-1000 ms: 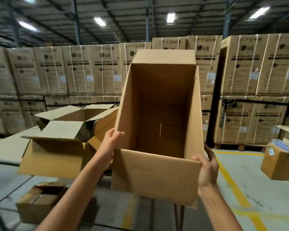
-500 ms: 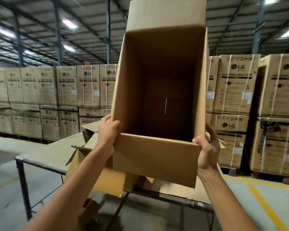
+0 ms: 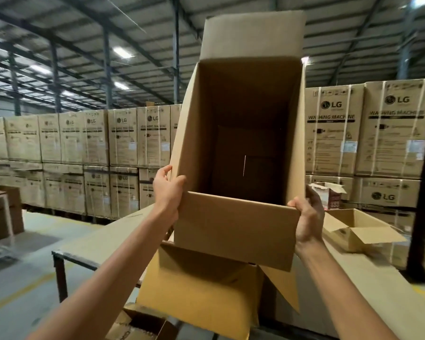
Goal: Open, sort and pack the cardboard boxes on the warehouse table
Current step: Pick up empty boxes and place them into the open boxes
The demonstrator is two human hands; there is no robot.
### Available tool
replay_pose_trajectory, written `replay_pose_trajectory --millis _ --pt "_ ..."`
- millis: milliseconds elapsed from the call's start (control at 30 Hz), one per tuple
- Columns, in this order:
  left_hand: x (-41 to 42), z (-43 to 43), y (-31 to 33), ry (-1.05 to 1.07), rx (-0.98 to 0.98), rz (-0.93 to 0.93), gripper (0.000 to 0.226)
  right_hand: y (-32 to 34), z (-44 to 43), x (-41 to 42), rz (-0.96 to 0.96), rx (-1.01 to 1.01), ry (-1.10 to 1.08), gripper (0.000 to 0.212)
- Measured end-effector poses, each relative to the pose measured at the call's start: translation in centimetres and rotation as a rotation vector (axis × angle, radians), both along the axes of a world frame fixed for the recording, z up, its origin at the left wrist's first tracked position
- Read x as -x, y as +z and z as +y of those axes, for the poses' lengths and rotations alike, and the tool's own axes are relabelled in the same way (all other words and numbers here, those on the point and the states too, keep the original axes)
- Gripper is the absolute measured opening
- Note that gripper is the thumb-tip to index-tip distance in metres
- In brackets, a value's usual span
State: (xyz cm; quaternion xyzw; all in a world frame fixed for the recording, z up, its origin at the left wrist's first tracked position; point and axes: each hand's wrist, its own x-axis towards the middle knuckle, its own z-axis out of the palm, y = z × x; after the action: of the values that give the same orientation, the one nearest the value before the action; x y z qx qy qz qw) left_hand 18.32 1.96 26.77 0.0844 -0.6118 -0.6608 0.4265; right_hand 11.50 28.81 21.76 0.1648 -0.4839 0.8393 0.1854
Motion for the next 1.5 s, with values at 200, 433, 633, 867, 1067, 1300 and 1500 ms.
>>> replay_pose_trajectory --millis 200,433,633,867,1067,1300,1500 --pt "7.6 -4.9 -1.1 0.015 -0.028 0.021 0.055 0.4 -4.8 6.9 -0.001 -0.024 0.038 0.065" --pt "16.5 -9.0 -0.2 0.069 0.012 -0.038 0.056 0.6 -8.9 16.7 -0.201 -0.059 0.151 0.044" --pt "22.7 -12.2 -1.5 0.105 0.125 -0.127 0.055 -0.7 -12.2 22.2 -0.277 -0.113 0.106 0.066" --pt "27.9 -15.8 -4.9 0.038 0.151 -0.242 0.048 -2.3 -14.8 25.2 -0.504 -0.290 0.047 0.037" --pt "29.4 -18.3 -7.0 0.048 0.179 -0.185 0.041 -2.7 -17.5 25.6 -0.544 -0.447 -0.226 0.076" --pt "27.7 -19.8 -3.3 0.118 0.396 0.027 0.044 1.9 -17.5 23.0 -0.483 -0.622 -0.599 0.070" --pt "31.6 -21.4 -3.2 -0.001 0.588 -0.158 0.022 2.0 -19.0 24.3 -0.592 -0.902 -0.751 0.064"
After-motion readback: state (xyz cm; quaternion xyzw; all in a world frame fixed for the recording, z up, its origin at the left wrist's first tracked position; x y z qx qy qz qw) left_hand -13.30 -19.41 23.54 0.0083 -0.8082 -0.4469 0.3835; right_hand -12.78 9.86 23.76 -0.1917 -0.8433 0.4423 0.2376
